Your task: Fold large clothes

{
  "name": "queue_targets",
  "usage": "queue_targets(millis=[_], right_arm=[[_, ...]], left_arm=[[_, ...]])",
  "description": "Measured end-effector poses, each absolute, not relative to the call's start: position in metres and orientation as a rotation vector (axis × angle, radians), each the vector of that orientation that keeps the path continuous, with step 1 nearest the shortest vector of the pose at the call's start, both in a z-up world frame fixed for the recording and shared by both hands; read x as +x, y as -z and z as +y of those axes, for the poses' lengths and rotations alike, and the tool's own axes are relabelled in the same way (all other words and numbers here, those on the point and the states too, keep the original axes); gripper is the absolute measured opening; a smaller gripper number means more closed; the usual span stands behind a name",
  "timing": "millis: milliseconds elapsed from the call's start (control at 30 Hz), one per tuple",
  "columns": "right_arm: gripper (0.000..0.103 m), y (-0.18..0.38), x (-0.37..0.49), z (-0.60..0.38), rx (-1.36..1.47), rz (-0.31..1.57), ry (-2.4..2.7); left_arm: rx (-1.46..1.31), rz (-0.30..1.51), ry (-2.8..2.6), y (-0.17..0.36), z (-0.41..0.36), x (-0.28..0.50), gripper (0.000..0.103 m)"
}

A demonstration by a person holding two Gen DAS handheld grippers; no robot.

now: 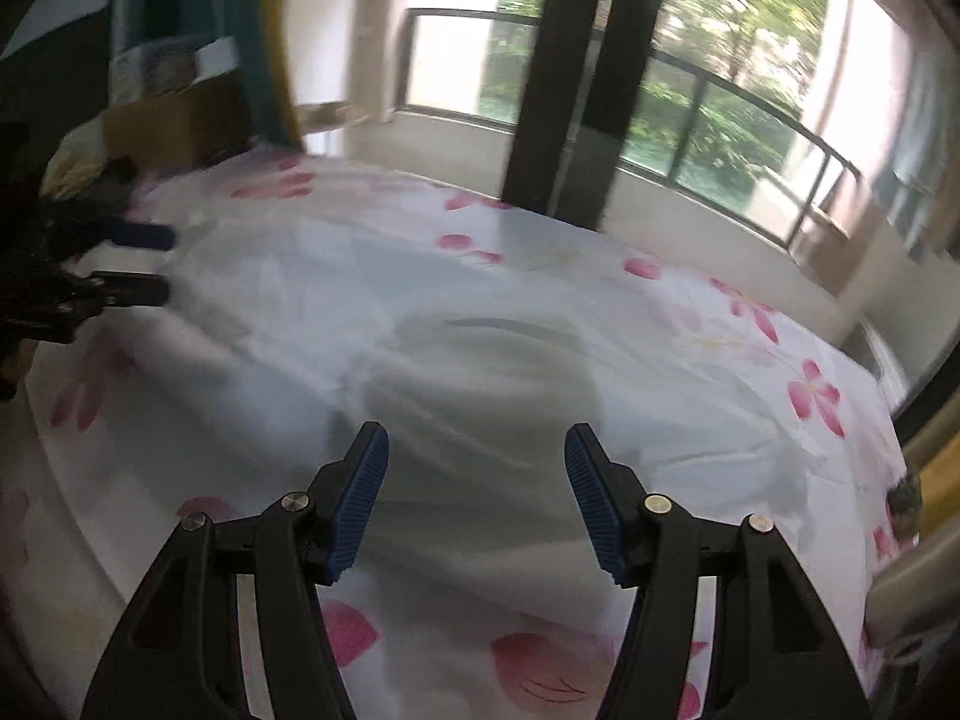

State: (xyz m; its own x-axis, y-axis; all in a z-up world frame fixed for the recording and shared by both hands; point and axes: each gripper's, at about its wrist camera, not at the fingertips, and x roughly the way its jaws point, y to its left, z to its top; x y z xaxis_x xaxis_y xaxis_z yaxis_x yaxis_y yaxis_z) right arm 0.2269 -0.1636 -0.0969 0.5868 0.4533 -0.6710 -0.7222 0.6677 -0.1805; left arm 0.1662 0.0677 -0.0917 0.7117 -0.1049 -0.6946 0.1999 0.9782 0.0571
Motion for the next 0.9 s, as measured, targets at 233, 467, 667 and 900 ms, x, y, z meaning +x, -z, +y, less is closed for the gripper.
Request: queue_targets(millis=[233,467,667,900], right_arm=[[0.007,0.104,0.224,-0.146,-0.61,0.607,-0.741],[0.0,0.091,0.229,-0.146,-0.623,0.575,-0.774],[0.0,0.086,0.224,-0.146,-0.615,0.586,-0.828],[0.065,0.106,0.222,-0.145,-0.593,0.623,-0.863]], left_arm=[[0.224,0.8,0.192,0.1,0.058,0.172,0.06],[0.259,0.803,0.233,0.098,0.055,0.178,0.006],[0.228,0.793,0.221,0.096,0.062,0.182,0.006],[0.175,0.762,0.191,0.083,0.069,0.187,0.006]])
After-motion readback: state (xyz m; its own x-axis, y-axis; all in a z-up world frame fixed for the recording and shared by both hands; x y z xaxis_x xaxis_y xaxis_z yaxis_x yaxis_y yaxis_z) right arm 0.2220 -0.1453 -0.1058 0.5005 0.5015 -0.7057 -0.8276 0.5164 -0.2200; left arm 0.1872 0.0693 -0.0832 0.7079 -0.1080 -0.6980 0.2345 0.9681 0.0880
